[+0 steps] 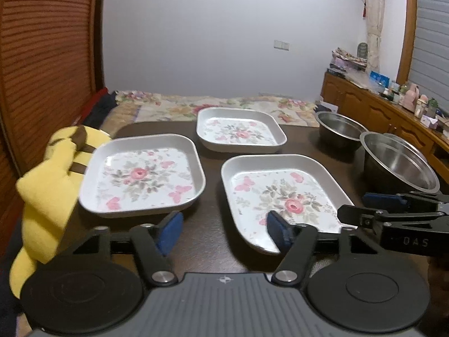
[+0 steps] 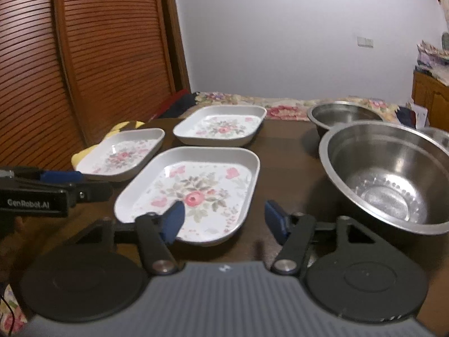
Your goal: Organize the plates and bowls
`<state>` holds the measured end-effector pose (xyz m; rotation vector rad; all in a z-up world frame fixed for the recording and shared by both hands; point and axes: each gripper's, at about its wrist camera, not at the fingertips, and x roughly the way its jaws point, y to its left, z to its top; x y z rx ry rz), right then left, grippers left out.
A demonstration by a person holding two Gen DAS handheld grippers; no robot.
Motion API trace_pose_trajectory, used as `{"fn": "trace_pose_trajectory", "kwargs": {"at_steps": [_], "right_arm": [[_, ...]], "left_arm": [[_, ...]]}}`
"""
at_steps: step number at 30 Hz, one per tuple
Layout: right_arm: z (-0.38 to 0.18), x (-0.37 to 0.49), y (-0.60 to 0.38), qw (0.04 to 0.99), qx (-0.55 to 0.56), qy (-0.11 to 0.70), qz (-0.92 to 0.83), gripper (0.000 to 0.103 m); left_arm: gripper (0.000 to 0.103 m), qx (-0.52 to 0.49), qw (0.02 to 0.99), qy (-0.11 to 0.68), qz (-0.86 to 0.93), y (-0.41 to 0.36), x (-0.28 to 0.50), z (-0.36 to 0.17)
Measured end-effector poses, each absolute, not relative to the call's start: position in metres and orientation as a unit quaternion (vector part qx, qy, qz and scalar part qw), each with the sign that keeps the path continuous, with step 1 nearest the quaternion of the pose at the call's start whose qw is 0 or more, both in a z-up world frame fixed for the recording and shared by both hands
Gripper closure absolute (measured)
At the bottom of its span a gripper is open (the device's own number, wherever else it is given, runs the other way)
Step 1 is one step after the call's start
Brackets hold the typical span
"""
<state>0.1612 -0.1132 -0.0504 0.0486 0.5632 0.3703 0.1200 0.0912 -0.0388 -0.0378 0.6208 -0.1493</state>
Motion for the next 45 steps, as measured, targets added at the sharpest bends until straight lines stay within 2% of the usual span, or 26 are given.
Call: {"fn": "trace_pose_trajectory", "kwargs": {"at_steps": [3, 5, 7, 9, 12, 16, 24, 25, 35, 45], "right_arm": [[-0.053, 0.168, -0.116, 0.941, 0.037, 0.287, 0.178, 0.052], [-0.056, 0.172, -0.115, 0.94, 0.039, 0.292, 0.174, 0.057], [-0.058, 0.175, -0.116, 0.938, 0.041, 0.298, 0.169, 0.064], [-0.06, 0.179, -0.117, 0.937, 0.045, 0.303, 0.166, 0.066], [-0.063, 0.183, -0.118, 0.936, 0.047, 0.311, 0.158, 0.076], [-0.066, 0.187, -0.12, 0.934, 0.056, 0.315, 0.158, 0.077], [-0.066, 0.192, -0.118, 0.933, 0.063, 0.317, 0.16, 0.086], [-0.067, 0.192, -0.117, 0.933, 0.061, 0.316, 0.16, 0.088], [-0.066, 0.191, -0.113, 0.935, 0.042, 0.312, 0.165, 0.09], [-0.064, 0.179, -0.123, 0.928, 0.073, 0.314, 0.187, 0.091]], "left_arm": [[0.047, -0.019, 0.947, 0.312, -0.07, 0.089, 0.13, -0.044], [0.055, -0.017, 0.946, 0.315, -0.073, 0.087, 0.135, -0.047], [0.059, -0.015, 0.945, 0.317, -0.073, 0.086, 0.138, -0.049], [0.067, -0.015, 0.945, 0.319, -0.073, 0.086, 0.141, -0.051], [0.075, -0.019, 0.943, 0.325, -0.069, 0.088, 0.146, -0.053], [0.078, -0.027, 0.942, 0.327, -0.074, 0.089, 0.149, -0.054], [0.093, -0.03, 0.937, 0.336, -0.09, 0.084, 0.154, -0.059], [0.093, -0.03, 0.936, 0.337, -0.095, 0.083, 0.154, -0.06], [0.093, -0.025, 0.936, 0.339, -0.09, 0.082, 0.15, -0.059], [0.093, -0.025, 0.938, 0.335, -0.087, 0.082, 0.128, -0.054]]}}
